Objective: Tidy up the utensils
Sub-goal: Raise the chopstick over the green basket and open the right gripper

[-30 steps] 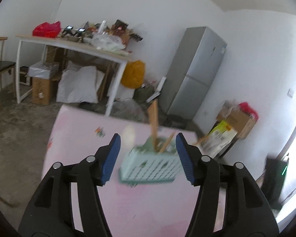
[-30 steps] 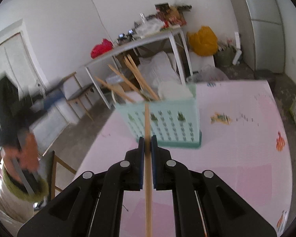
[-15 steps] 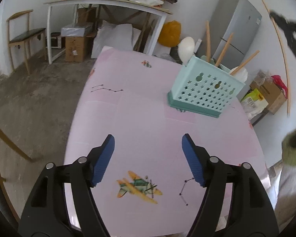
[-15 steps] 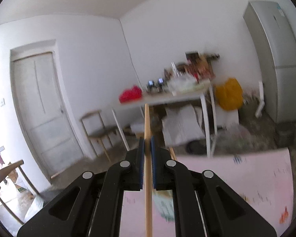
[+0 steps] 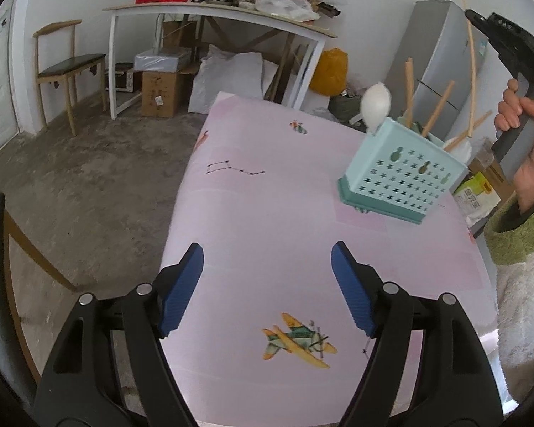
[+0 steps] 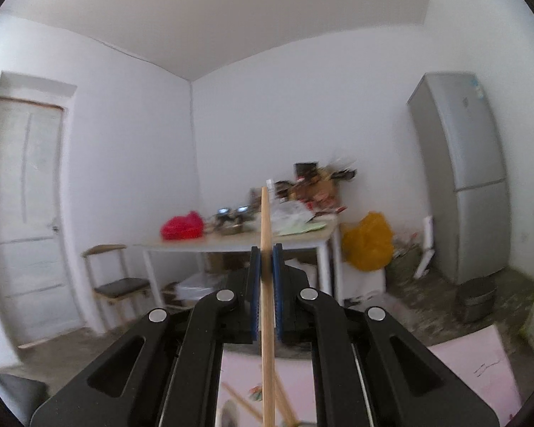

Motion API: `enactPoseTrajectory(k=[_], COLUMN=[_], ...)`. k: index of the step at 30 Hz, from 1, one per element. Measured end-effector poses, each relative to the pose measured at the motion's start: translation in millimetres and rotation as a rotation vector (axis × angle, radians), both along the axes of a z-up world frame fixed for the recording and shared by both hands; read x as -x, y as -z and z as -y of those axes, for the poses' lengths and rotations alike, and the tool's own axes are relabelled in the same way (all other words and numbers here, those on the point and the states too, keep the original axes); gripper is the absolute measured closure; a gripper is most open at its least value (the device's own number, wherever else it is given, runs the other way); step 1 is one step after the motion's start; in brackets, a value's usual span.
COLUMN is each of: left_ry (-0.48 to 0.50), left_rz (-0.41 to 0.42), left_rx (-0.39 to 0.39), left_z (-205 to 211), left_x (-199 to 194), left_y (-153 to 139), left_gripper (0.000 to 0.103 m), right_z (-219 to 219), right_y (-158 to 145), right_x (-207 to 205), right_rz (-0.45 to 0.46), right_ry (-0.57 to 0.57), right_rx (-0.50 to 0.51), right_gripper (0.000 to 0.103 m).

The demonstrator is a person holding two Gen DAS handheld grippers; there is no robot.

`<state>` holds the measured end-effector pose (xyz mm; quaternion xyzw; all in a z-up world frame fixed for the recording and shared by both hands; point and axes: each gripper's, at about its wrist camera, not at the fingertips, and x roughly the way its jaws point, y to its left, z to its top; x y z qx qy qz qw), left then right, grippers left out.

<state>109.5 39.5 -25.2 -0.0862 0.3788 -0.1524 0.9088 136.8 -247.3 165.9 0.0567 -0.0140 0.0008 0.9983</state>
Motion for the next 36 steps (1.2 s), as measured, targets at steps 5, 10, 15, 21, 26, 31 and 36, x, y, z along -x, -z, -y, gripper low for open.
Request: enactPoseTrajectory(k=[5, 10, 15, 21, 26, 31, 36], left_ry=[-0.012, -0.007, -0.009, -0.019, -0.024, -0.033, -0.039], left_rz=[-0.016, -0.034, -0.05, -0.061, -0.064, -0.071, -0.073], left_rx=[0.007, 0.006, 0.008, 0.01, 0.01, 0.018, 0.02], left_z=[-6.3, -4.4, -7.0, -9.9, -11.5, -11.6, -12.5], left_x=[-10.0, -18.8, -26.0, -32.1, -33.3, -34.9, -34.6], left_y=[6.4, 13.4, 18.9, 22.8, 24.1, 24.9, 25.1], left_gripper=[0.033, 0.033, 0.033, 0.033, 0.033, 0.033, 0.033], right_z=[-8.2, -14.1, -22.5, -29.1, -31.2, -31.0, -30.4], right_y=[12.5, 15.6, 15.1, 13.2, 12.6, 13.1, 9.8], right_x=[-11.1, -10.6, -9.8, -9.2, -8.8, -6.6, -6.5], right_rz=[0.03, 0.092, 0.14, 0.157, 0.16, 0.159, 0.131], right_ry=[0.12, 0.207, 0.244, 0.242, 0.239, 0.236, 0.192], right_rx=[0.046, 0.08, 0.141, 0.192, 0.202, 0.211, 0.199], right_gripper=[0.096, 0.096, 0.096, 0.096, 0.096, 0.096, 0.096])
